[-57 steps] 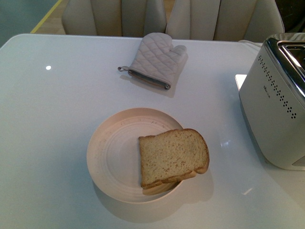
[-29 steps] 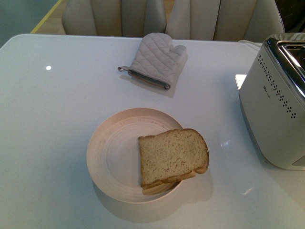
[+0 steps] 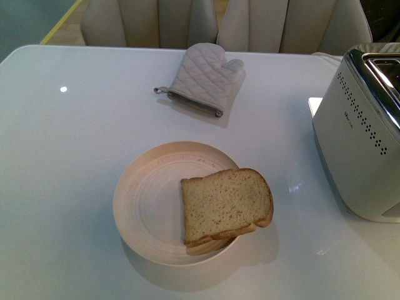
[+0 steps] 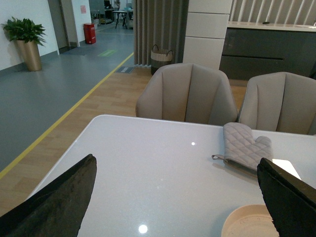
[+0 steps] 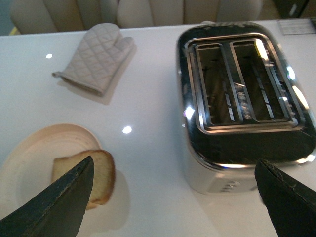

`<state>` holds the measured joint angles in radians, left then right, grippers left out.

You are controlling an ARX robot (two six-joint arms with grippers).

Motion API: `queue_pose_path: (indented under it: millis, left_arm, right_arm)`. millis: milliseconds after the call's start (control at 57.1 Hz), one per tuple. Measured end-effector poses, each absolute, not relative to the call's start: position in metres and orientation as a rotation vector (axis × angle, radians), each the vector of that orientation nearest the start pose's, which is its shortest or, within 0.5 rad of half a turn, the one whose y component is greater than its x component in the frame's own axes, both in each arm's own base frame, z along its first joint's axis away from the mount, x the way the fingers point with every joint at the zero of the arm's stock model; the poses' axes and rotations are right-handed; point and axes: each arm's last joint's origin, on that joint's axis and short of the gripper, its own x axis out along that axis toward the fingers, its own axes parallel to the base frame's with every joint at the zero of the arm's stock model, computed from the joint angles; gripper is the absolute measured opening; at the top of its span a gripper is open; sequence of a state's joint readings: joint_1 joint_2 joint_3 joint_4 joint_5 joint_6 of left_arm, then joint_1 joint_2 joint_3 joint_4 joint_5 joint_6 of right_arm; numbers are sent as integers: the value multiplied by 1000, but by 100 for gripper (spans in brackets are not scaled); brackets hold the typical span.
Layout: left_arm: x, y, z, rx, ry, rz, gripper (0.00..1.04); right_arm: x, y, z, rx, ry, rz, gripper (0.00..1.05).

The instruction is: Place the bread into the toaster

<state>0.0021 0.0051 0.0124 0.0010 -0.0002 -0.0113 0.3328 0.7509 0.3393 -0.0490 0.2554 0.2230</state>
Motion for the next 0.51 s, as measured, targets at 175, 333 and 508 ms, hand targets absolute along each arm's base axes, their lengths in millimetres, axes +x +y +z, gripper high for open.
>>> queue_pose_path:
  millis: [175,333,508]
  left_arm:
    - [97,0,167,-11,-8,2,97]
    - [97,0,167,-11,-8,2,97]
    - [97,0,167,-11,-8,2,97]
  right_arm:
    - [208,72,188,160,567,78,96]
    - [249,89,164,294,698,84,96]
    - [270,110,129,400,819,108,96]
